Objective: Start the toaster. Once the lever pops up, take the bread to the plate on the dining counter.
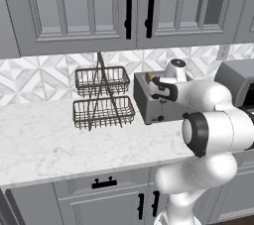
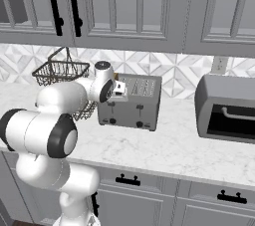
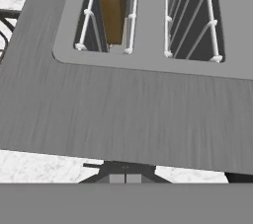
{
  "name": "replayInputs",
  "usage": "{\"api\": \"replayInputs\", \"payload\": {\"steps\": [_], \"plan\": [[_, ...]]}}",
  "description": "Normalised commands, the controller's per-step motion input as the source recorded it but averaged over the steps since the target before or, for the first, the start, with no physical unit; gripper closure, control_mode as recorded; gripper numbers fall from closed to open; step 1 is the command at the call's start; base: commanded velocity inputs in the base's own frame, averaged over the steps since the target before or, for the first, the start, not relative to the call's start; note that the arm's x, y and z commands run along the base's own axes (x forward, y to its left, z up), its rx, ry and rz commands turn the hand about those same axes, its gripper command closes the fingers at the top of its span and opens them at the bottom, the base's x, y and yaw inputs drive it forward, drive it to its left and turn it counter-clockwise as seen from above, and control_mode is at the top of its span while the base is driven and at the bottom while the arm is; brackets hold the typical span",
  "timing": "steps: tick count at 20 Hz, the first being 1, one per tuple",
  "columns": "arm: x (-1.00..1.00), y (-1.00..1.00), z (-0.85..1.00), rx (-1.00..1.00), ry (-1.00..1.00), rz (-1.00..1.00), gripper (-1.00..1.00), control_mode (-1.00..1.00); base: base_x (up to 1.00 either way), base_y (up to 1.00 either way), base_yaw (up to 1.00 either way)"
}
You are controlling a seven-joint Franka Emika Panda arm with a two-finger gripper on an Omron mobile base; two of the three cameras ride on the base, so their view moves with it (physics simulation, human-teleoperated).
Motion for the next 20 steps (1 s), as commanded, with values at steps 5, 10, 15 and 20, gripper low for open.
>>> {"api": "replayInputs", "payload": {"steps": [5, 10, 15, 20], "plan": [[0.04, 0.00, -0.10, 0.00, 0.00, 0.00, 1.00, -1.00, 0.00, 0.00, 0.00], [0.00, 0.00, -0.11, 0.00, 0.00, 0.00, 1.00, -1.00, 0.00, 0.00, 0.00], [0.00, 0.00, -0.33, 0.00, 0.00, 0.00, 1.00, -1.00, 0.00, 0.00, 0.00], [0.00, 0.00, -0.48, 0.00, 0.00, 0.00, 1.00, -1.00, 0.00, 0.00, 0.00]]}}
